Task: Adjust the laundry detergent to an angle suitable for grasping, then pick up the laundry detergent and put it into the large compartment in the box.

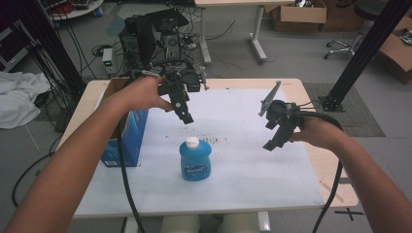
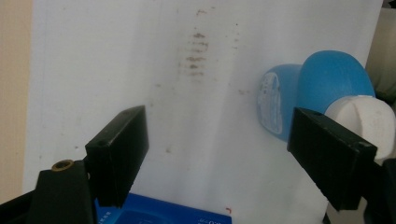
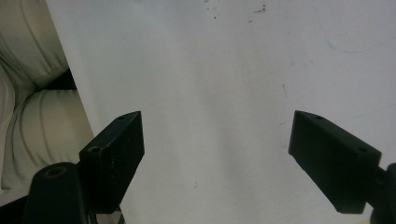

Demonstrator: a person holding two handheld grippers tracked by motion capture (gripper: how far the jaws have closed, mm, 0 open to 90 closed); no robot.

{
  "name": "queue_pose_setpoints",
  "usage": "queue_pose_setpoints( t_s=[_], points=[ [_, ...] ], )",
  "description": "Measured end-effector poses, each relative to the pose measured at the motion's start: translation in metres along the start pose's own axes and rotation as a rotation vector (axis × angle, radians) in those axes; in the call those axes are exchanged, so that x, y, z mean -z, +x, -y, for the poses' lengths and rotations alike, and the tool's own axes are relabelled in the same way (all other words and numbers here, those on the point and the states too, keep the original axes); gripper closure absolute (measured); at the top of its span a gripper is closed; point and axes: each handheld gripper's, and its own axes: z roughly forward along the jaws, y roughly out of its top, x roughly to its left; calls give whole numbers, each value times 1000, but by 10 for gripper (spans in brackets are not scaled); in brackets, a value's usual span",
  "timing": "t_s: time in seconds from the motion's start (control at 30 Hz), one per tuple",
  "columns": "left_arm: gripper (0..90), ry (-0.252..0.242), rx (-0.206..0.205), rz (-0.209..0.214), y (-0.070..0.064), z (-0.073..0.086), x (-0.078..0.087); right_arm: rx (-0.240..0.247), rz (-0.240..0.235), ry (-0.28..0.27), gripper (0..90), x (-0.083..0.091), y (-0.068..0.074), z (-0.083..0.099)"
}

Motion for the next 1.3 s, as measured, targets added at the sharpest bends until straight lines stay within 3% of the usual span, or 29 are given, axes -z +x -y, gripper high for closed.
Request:
queue_pose_setpoints(
  t_s=[0.17,0.27,0.6,0.9,1.17,1.3],
  points=[
    [209,-25,0,11,-2,-3,5,7,1,-2,181,0,1,4],
    [213,-44,9,43,-5,-4,9,-3,2,-6,181,1,1,5],
    [201,-80,-39,41,-24,-7,23,4,-3,-15,182,-1,0,8],
    [199,-89,-58,73,-39,-9,28,7,-5,-9,181,-4,1,11],
    [199,-77,-87,87,-54,-10,27,21,-3,-8,181,-3,1,12],
    [198,-54,-98,95,-59,-10,23,5,-2,3,181,-3,3,13]
  ],
)
